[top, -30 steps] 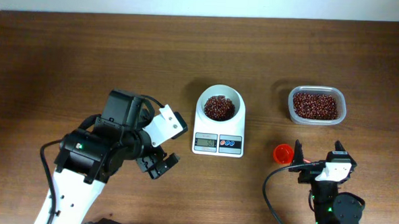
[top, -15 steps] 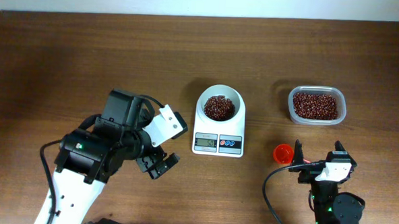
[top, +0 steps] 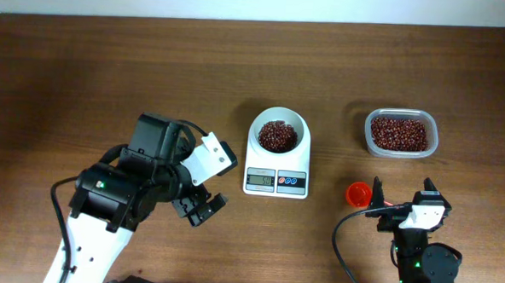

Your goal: Scoop and weigh 50g on scale

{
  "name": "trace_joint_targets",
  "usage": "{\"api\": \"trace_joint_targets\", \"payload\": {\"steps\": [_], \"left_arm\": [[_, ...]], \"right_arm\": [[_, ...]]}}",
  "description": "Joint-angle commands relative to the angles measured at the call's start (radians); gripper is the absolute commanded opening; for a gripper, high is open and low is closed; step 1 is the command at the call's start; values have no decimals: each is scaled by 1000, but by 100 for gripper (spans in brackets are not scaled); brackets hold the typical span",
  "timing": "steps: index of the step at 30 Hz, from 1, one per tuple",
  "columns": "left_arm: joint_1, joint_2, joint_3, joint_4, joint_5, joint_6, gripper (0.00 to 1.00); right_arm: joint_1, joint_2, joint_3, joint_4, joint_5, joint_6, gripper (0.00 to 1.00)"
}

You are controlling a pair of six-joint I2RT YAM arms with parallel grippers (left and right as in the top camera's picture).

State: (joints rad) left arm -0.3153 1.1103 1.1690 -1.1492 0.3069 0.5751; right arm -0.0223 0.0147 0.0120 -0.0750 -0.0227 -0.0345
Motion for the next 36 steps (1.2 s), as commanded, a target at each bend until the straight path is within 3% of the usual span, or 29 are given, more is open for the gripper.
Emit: {"api": "trace_joint_targets", "payload": {"steps": [1, 29, 36], "left_arm": [[4, -10, 14, -1, 3, -13, 99], [4, -10, 14, -1, 3, -13, 99], [4, -10, 14, 138, -57, 28, 99]], "right_arm": [[9, -11, -6, -4, 2, -7, 99], [9, -11, -6, -4, 2, -7, 99], [9, -11, -6, -4, 2, -6, 99]]}}
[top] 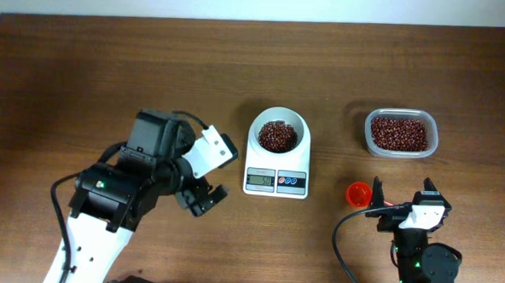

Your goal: Scoop and weigh 50g on scale

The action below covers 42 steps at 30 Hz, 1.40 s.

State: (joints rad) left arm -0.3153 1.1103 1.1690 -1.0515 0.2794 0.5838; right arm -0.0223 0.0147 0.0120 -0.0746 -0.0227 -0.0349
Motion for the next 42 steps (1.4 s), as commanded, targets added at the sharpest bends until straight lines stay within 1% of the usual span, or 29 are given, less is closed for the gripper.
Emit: {"api": "trace_joint_targets", "payload": {"steps": [1, 2, 5, 8, 14, 17, 22, 27, 30, 33, 36, 37, 39, 42], "left_arm": [[4, -11, 14, 47, -47, 14, 99], [6, -11, 14, 50, -69, 5, 99], [34, -16, 14, 72, -177, -150, 99], [83, -38, 14, 68, -187, -180, 99], [203, -180, 14, 56, -187, -269, 99], [234, -298, 14, 28, -186, -285, 99], [235, -490, 14, -26, -183, -293, 99], [235, -676, 14, -66, -195, -381, 99], [235, -775, 14, -76, -195, -390, 99], [235, -880, 14, -95, -200, -425, 99], [235, -931, 14, -95, -214, -431, 99], [235, -949, 14, -95, -244, -446, 99], [235, -959, 14, -99, -270, -468, 99], [235, -961, 14, -114, -269, -468, 99]], "right_arm": [[9, -11, -6, -4, 2, -6, 99], [9, -11, -6, -4, 2, -6, 99], [9, -11, -6, -4, 2, -6, 99], [9, -11, -6, -4, 2, -6, 99], [9, -11, -6, -4, 2, -6, 99], [9, -11, -6, -4, 2, -6, 99], [9, -11, -6, -4, 2, -6, 99], [9, -11, -6, -4, 2, -6, 99], [9, -11, -6, -4, 2, -6, 99], [9, -11, -6, -4, 2, -6, 99], [9, -11, -6, -4, 2, -6, 99], [9, -11, -6, -4, 2, -6, 99], [9, -11, -6, -4, 2, -6, 99], [9, -11, -6, -4, 2, -6, 99]]}}
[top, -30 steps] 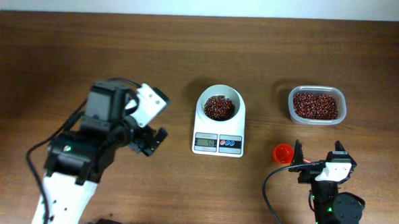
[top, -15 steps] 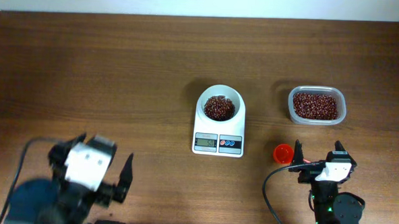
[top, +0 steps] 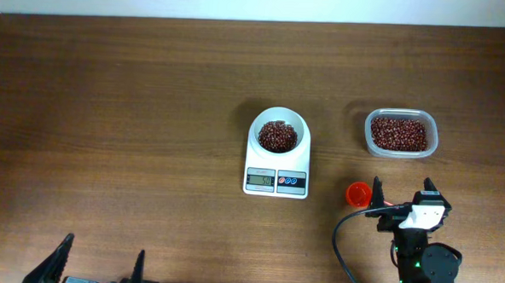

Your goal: Scoop and weigh 50g on scale

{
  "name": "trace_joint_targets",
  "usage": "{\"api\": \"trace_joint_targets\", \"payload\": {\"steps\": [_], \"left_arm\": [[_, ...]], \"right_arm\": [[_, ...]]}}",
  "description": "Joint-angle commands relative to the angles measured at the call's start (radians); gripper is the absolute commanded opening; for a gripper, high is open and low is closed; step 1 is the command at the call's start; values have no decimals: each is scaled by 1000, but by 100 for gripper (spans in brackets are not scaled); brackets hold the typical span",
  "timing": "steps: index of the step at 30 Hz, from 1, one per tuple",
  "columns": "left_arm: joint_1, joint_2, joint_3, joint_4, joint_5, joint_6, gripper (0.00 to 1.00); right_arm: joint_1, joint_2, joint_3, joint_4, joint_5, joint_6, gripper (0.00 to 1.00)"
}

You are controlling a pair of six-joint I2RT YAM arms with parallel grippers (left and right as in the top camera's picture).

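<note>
A white scale point(top: 275, 183) stands mid-table with a white bowl point(top: 279, 117) of red beans on it; its display is too small to read. A clear tub point(top: 400, 133) of red beans sits to the right. An orange scoop point(top: 358, 193) lies on the table just left of my right gripper point(top: 402, 185), whose fingers stand open with nothing between them. My left gripper point(top: 103, 248) shows only as two spread fingers at the bottom left edge, open, far from the scale.
The brown wooden table point(top: 135, 85) runs to a pale wall at the back. A black cable point(top: 344, 239) loops beside the right arm's base near the front edge.
My left arm, which stood left of the scale with its gripper near the scale's front left corner, is now at the bottom left edge, fingers spread. Scale, bowl, tub, scoop and right arm are unchanged.
My left gripper hung left of the scale's front corner, then stood slightly closer to the scale. Now it is at the table's front left edge. All along, the bowl held beans, the scoop lay by the open right gripper, and the right arm stayed put.
</note>
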State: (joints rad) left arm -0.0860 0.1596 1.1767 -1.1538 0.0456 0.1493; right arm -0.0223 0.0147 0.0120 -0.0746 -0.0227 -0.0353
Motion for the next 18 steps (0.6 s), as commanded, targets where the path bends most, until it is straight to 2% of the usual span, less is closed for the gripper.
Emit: {"api": "trace_joint_targets", "payload": {"steps": [1, 18], "left_arm": [[6, -10, 6, -18, -35, -38, 99], [6, -10, 6, -143, -69, -70, 99]], "right_arm": [[9, -11, -6, -4, 2, -6, 99], [9, -11, -6, -4, 2, -6, 99]]}}
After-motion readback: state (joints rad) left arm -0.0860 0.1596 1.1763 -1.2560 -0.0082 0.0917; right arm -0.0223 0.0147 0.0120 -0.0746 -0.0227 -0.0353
